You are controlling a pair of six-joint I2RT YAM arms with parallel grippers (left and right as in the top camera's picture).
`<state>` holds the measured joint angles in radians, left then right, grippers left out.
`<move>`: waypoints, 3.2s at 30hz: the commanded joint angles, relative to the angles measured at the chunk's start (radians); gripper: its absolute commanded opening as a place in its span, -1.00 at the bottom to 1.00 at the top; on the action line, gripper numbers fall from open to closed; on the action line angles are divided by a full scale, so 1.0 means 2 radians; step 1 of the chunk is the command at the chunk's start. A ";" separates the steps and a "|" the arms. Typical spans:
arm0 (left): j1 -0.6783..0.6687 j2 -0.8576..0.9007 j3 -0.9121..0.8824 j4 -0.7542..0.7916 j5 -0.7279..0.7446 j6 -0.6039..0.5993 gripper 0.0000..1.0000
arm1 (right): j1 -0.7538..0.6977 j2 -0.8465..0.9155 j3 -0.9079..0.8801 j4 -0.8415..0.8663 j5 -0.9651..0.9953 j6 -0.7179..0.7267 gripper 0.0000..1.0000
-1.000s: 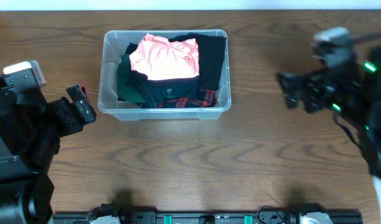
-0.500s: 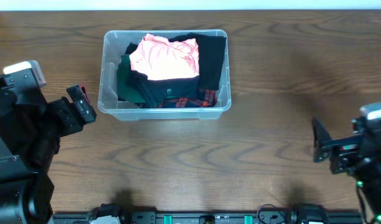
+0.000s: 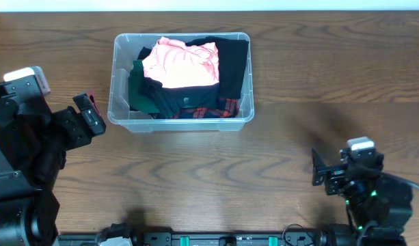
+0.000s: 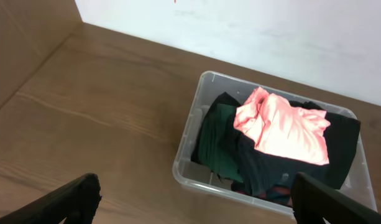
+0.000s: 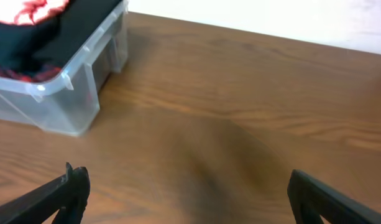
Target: Pack container
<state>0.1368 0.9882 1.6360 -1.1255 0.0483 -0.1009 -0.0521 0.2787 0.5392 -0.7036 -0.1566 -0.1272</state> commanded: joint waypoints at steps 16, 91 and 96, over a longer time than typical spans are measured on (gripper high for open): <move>0.001 0.000 0.003 -0.001 -0.004 -0.001 0.96 | -0.003 -0.135 -0.151 0.027 -0.018 0.009 0.99; 0.000 -0.270 -0.480 0.400 0.116 0.040 0.96 | -0.003 -0.136 -0.200 0.099 -0.032 0.014 0.98; 0.000 -0.353 -0.556 0.412 0.116 0.039 0.96 | -0.003 -0.136 -0.200 0.099 -0.032 0.014 0.99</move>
<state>0.1360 0.3489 0.5697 -0.3168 0.2600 -0.0235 -0.0521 0.0143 0.1429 -0.5037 -0.2127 -0.1127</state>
